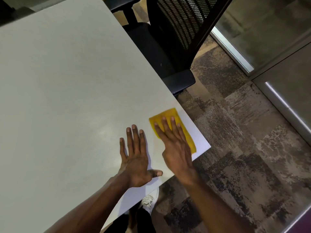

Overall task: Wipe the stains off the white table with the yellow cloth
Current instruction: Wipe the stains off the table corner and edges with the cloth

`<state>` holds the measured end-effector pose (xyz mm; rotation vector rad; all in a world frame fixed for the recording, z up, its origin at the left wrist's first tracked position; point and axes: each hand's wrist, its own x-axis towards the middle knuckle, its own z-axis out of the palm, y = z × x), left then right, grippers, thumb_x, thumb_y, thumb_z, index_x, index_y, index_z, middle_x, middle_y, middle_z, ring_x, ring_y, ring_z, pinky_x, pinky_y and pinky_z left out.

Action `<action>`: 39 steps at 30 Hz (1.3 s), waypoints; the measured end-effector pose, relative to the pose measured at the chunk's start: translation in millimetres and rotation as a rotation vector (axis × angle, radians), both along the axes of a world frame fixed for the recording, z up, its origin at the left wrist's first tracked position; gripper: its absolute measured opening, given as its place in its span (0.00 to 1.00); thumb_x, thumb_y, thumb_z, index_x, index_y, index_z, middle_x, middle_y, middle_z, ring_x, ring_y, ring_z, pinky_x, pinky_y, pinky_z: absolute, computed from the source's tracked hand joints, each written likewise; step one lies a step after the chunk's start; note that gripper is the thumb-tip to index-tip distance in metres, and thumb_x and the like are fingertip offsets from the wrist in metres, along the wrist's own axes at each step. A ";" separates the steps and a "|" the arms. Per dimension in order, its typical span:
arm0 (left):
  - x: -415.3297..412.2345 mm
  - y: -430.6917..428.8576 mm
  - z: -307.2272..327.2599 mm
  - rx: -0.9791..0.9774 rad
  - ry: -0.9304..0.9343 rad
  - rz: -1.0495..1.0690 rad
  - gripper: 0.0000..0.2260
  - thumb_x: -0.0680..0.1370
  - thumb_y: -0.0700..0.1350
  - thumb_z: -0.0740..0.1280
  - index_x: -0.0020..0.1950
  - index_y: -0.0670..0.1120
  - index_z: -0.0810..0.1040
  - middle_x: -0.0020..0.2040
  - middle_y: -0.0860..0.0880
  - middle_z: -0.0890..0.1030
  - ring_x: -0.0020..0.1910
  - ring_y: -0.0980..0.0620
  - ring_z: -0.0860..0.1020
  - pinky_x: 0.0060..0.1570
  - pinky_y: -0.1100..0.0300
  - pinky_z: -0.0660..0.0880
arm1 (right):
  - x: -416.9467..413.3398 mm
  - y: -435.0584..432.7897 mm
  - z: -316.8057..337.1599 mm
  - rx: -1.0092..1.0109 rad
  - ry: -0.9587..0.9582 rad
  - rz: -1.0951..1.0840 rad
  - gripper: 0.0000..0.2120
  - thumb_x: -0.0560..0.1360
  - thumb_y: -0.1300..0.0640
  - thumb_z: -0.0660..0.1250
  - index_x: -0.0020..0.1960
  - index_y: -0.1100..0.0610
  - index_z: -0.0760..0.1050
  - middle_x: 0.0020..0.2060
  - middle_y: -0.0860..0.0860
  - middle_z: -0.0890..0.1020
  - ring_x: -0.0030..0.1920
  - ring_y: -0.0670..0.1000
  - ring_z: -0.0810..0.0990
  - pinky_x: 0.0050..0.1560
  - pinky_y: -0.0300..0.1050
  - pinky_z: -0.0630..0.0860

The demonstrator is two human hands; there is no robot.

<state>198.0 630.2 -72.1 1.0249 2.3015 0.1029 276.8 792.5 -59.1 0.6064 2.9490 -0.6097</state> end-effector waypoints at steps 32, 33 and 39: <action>1.0 2.9 0.1 -0.003 0.005 0.014 0.69 0.68 0.84 0.58 0.78 0.41 0.18 0.80 0.37 0.19 0.79 0.34 0.19 0.80 0.29 0.31 | -12.7 27.8 -7.3 0.064 -0.019 -0.436 0.46 0.72 0.75 0.58 0.86 0.52 0.52 0.86 0.54 0.52 0.86 0.61 0.44 0.86 0.62 0.48; 0.9 3.3 0.2 -0.004 0.003 0.017 0.69 0.68 0.84 0.59 0.79 0.41 0.18 0.80 0.37 0.19 0.79 0.34 0.19 0.80 0.29 0.31 | 2.5 18.4 -8.0 0.080 -0.015 -0.426 0.48 0.70 0.76 0.59 0.86 0.52 0.52 0.86 0.54 0.52 0.86 0.62 0.43 0.86 0.63 0.48; 3.6 4.8 5.3 -0.040 -0.002 0.012 0.69 0.70 0.82 0.61 0.80 0.37 0.21 0.79 0.34 0.18 0.79 0.32 0.20 0.79 0.27 0.32 | 40.6 -44.1 -12.3 0.043 -0.007 -0.193 0.52 0.64 0.75 0.55 0.86 0.51 0.52 0.86 0.53 0.50 0.86 0.62 0.43 0.86 0.63 0.47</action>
